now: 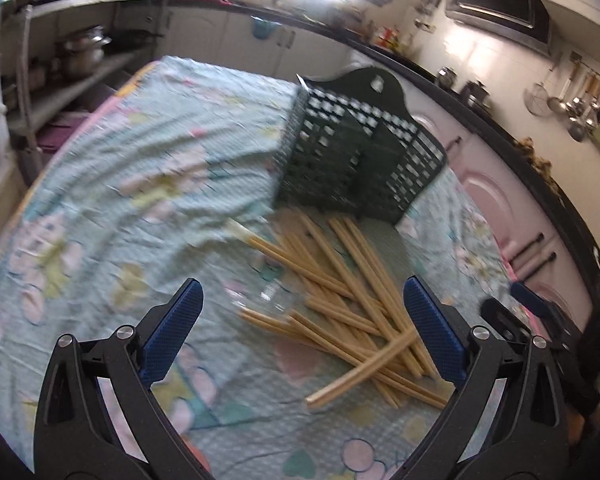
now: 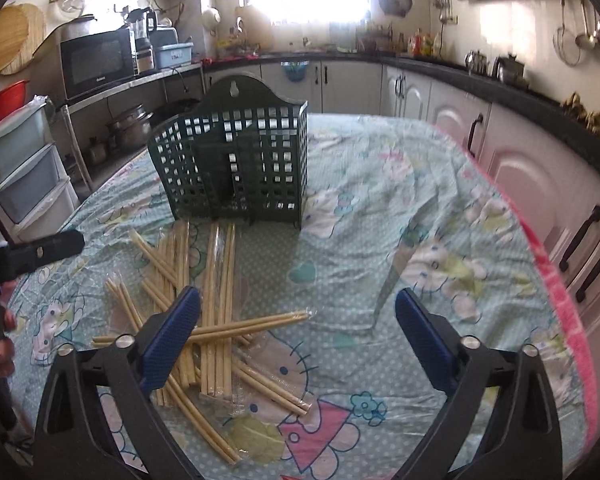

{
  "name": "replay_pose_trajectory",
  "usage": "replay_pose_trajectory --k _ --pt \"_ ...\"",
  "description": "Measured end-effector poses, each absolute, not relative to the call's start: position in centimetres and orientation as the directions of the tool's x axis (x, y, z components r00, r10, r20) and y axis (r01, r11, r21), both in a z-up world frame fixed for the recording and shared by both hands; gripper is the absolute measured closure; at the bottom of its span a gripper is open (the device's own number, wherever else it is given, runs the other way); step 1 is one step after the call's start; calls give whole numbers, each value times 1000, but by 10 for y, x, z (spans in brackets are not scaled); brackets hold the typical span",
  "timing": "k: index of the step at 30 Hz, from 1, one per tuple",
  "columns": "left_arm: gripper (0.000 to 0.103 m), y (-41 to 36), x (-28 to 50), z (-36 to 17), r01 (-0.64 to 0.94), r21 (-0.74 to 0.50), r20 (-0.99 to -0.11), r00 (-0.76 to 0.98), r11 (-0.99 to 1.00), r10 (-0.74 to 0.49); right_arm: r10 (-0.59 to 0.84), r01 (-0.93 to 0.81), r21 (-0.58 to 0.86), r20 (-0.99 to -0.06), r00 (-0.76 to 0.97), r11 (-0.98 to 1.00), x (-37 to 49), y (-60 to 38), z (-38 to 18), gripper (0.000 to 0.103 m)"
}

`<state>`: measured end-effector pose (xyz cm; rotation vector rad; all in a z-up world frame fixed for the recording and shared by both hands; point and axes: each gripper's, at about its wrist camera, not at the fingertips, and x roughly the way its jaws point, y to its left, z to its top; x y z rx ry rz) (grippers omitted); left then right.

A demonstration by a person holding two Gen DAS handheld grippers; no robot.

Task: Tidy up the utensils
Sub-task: 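Lower the left tool onto the chopstick pile and close on chopsticks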

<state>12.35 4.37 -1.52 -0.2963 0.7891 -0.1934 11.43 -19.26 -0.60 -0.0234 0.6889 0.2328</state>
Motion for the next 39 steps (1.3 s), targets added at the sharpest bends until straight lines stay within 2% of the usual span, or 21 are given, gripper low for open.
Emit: replay_pose_trajectory --k 6,18,24,26,28,31,33,37,39 --pt "28 38 126 -35 73 -353 -701 640 933 -315 254 -222 138 -694 673 965 129 -198 -26 27" --pt "35 36 150 -48 93 -372 -728 588 924 -352 362 -186 314 -731 579 931 153 -207 -46 42" --pt "42 42 158 -58 71 -386 -744 566 920 -356 410 -162 387 -733 543 908 162 -212 -52 52" --pt "45 44 160 -60 69 -391 -743 565 918 -359 422 -150 409 -732 535 900 164 -215 -54 58" --pt "49 46 162 -60 66 -396 -742 564 916 -362 431 -141 426 -727 534 893 165 -217 -54 62" --pt "57 46 164 -60 62 -402 -743 561 914 -365 451 -137 452 -720 528 882 166 -221 -54 73" --pt "67 45 165 -61 65 -400 -745 557 914 -365 462 -137 465 -714 527 875 165 -222 -53 77" --pt "79 44 163 -62 67 -390 -751 554 918 -359 470 -155 470 -688 553 869 159 -226 -44 89" --pt "86 45 161 -62 65 -394 -749 556 917 -361 466 -162 464 -677 569 871 157 -227 -39 92"
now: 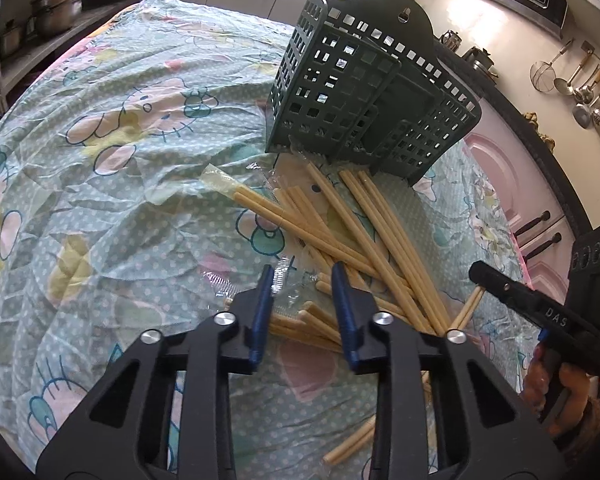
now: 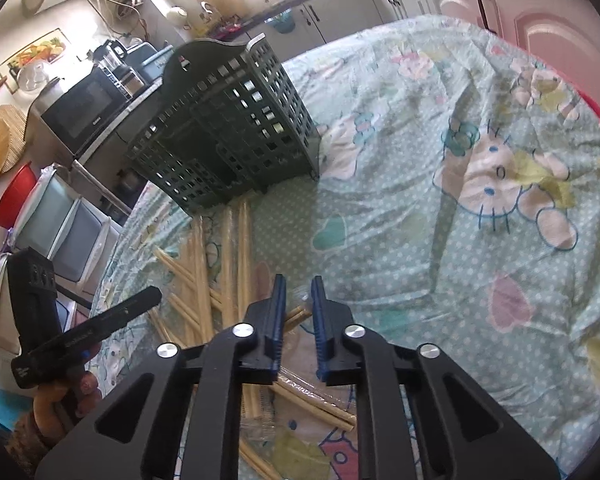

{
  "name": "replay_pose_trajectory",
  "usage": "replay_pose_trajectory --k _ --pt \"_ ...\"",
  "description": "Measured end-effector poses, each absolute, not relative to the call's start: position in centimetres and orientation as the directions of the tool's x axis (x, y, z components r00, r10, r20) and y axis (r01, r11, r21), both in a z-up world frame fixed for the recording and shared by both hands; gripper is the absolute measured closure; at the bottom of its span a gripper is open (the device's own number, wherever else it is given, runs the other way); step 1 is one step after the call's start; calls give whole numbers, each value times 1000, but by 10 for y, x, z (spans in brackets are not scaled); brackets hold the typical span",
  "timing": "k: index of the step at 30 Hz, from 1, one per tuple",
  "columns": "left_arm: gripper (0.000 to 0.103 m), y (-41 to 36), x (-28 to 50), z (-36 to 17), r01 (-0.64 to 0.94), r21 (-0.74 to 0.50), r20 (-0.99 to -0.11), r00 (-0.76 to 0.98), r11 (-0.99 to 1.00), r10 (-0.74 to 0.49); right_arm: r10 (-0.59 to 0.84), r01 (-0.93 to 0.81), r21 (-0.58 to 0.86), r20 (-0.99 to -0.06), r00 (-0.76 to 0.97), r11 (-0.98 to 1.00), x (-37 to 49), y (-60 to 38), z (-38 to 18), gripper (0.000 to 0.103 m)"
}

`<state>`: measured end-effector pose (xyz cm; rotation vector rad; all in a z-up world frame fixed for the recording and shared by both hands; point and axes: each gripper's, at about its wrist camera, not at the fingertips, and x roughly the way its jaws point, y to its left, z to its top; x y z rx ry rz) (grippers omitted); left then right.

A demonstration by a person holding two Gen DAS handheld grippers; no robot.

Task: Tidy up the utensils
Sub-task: 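Lower the left tool onto the chopstick pile and close on chopsticks, then lift the held chopsticks with the left tool and drop them into the green caddy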

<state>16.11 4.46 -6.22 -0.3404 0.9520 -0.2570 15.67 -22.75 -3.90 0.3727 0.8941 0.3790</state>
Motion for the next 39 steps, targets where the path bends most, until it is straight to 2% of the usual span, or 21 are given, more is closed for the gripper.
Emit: replay_pose_trajectory --k 3,8,28,39 --pt "98 45 159 -61 75 -403 -740 560 912 -372 466 -183 453 -661 588 873 154 -226 -30 93" --pt "101 45 153 -50 109 -408 -712 584 907 -390 475 -231 432 -633 611 872 150 -216 -12 94" --pt "102 36 121 66 306 -335 -538 715 891 -447 578 -523 259 -489 654 812 122 -169 98 98" --pt "103 14 117 130 401 -249 -445 761 882 -472 605 -571 211 -382 699 793 117 -169 159 99"
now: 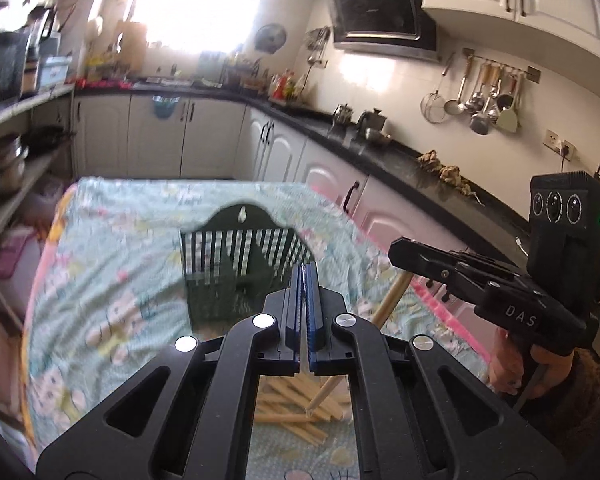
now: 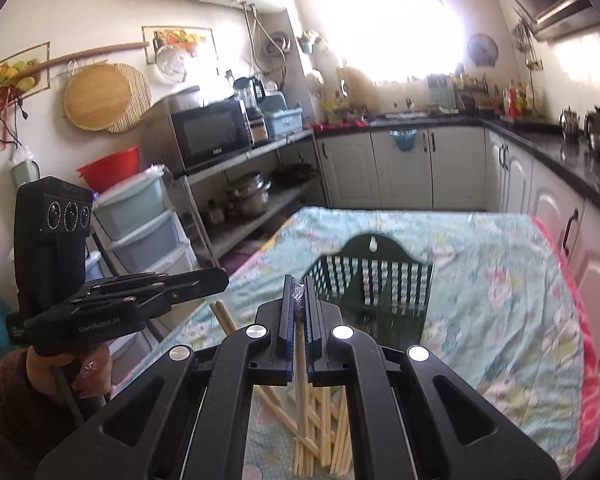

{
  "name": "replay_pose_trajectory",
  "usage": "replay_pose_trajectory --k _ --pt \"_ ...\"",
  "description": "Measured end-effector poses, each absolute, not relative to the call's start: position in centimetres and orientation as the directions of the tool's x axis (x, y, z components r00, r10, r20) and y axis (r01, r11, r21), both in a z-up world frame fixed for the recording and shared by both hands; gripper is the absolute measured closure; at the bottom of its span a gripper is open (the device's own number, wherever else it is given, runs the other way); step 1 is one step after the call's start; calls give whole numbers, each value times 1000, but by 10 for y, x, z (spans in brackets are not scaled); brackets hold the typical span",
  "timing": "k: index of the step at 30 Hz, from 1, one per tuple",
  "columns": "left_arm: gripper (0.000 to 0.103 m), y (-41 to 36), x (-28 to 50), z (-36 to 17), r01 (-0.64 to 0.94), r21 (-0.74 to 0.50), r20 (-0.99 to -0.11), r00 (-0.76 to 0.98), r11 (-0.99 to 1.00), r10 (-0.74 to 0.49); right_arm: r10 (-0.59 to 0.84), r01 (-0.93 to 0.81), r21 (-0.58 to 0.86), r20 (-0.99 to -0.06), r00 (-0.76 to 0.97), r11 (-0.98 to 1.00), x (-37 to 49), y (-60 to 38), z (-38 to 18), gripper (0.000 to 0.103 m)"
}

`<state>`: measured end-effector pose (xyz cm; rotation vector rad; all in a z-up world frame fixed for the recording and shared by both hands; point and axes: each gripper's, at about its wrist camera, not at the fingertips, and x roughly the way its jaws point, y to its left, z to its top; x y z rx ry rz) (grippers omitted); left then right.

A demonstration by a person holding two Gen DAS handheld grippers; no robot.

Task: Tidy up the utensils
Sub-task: 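Lift the held chopsticks with the left tool and drop them into the green caddy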

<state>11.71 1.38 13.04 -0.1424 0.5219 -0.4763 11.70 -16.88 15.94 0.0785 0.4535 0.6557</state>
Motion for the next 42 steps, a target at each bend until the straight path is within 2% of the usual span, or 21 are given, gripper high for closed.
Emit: replay_pose_trajectory --k 8,17,26,35,42 --pt "103 6 132 171 414 -192 -391 799 890 -456 584 -561 172 -319 746 810 128 -174 196 99" --pt "103 -3 154 206 413 -143 -362 824 900 -435 580 -547 191 -259 773 815 151 -186 220 99" --pt "103 6 187 237 341 -123 -307 880 932 -363 541 -509 189 -211 814 840 185 -194 243 99" --pt "103 17 225 237 269 -122 -309 904 955 -294 477 -455 148 -204 855 878 224 -194 249 99" --pt "103 19 250 206 254 -146 -348 891 956 -290 445 -430 115 -262 856 895 253 -183 221 99"
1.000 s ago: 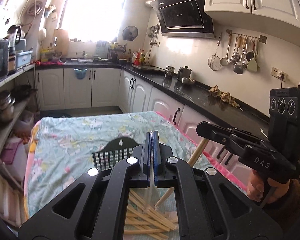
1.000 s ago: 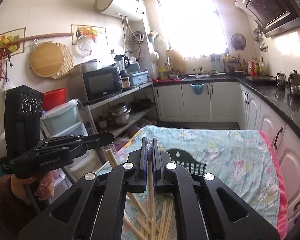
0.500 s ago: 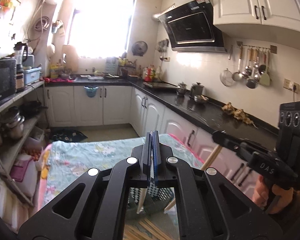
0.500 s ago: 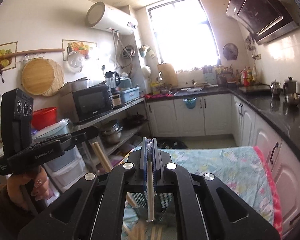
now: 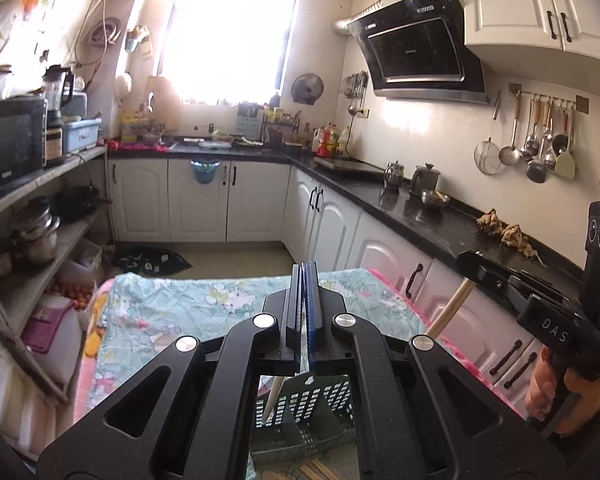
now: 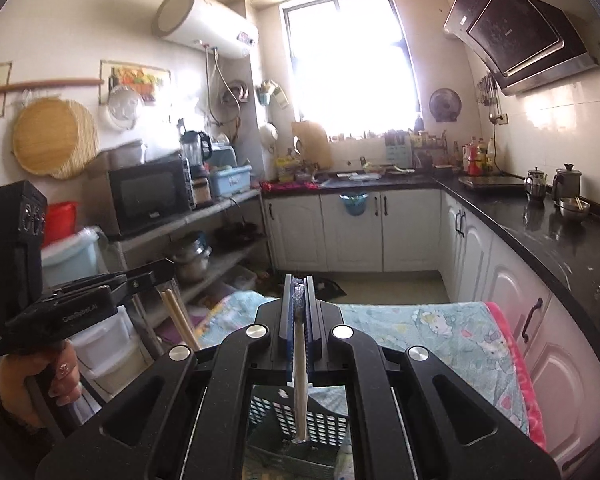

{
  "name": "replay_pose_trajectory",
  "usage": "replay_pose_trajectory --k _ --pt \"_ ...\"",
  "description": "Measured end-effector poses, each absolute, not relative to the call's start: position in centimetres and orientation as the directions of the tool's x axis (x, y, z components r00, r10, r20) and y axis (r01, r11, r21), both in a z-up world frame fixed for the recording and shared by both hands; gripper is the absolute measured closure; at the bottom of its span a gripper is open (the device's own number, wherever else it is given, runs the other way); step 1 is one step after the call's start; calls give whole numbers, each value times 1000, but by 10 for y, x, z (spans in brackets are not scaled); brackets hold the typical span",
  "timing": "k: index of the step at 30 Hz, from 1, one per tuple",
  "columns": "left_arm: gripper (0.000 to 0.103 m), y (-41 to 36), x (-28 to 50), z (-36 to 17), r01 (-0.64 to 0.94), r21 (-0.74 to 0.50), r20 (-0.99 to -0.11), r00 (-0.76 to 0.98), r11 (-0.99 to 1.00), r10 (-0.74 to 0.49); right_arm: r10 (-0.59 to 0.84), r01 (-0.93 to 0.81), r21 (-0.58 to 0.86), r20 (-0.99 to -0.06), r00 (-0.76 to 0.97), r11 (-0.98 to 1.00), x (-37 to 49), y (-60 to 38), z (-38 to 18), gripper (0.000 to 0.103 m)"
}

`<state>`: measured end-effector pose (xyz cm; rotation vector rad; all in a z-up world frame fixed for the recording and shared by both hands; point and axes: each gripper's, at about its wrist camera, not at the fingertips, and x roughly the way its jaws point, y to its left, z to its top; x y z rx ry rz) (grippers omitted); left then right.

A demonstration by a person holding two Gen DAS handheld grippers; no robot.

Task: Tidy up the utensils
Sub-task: 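Lift the held chopsticks with the left tool and drop them into the green caddy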

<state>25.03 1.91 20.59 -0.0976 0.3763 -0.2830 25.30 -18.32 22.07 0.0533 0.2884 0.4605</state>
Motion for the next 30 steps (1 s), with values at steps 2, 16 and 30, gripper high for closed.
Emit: replay_pose_trajectory --k 2,16,30 --pt "103 19 257 192 252 -149 -371 882 956 -291 427 -418 94 -275 862 904 259 -179 208 99" --pt "103 16 273 134 256 -174 -450 838 951 -308 386 -376 108 -393 834 921 293 -165 147 98" --pt "36 28 249 127 199 -173 -422 870 965 -255 348 -336 100 -386 854 936 277 -177 138 47"
